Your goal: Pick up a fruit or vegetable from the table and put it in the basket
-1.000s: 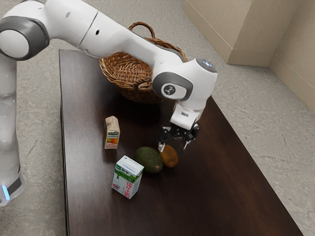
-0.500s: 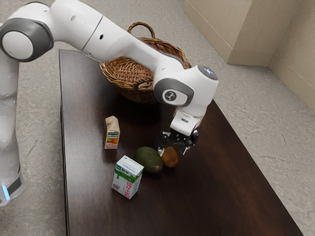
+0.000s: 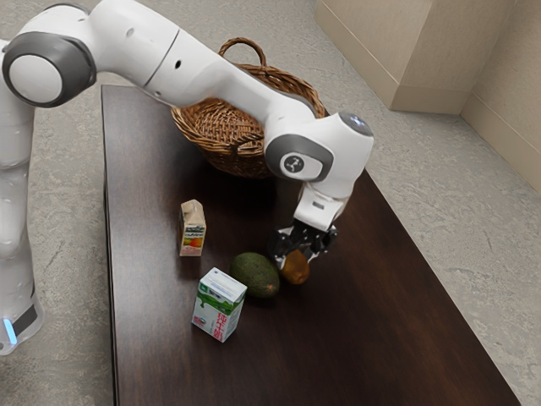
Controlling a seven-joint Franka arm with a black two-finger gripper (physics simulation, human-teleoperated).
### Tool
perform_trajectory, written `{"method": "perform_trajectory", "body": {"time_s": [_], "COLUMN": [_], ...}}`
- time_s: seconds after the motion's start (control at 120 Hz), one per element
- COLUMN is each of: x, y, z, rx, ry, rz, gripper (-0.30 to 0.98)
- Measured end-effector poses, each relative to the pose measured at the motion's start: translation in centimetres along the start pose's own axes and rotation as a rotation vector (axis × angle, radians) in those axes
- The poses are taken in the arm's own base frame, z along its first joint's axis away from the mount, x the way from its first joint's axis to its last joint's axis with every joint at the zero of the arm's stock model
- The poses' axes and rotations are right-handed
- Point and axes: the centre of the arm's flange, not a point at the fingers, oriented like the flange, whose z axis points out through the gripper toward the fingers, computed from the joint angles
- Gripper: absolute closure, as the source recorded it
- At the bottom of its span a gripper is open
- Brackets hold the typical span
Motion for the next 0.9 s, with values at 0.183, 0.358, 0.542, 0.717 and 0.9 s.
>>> {"method": "perform_trajectory", "body": {"time_s": [0.183, 0.358, 0.542, 0.717, 0.9], "x": [3.7, 3.5, 1.9, -9.4, -22.4], "y": [-0.2, 2.6, 5.5, 2.4, 1.6], "z": [-12.9, -19.7, -23.0, -23.5, -26.1], "rx": [0.178, 0.24, 0.248, 0.215, 0.226], "ry": [0.077, 0.083, 0.055, 0.021, 0.009], "rz": [0.047, 0.044, 0.017, -0.207, -0.446], "gripper": [0.58, 0.58, 0.57, 0.58, 0.58]}}
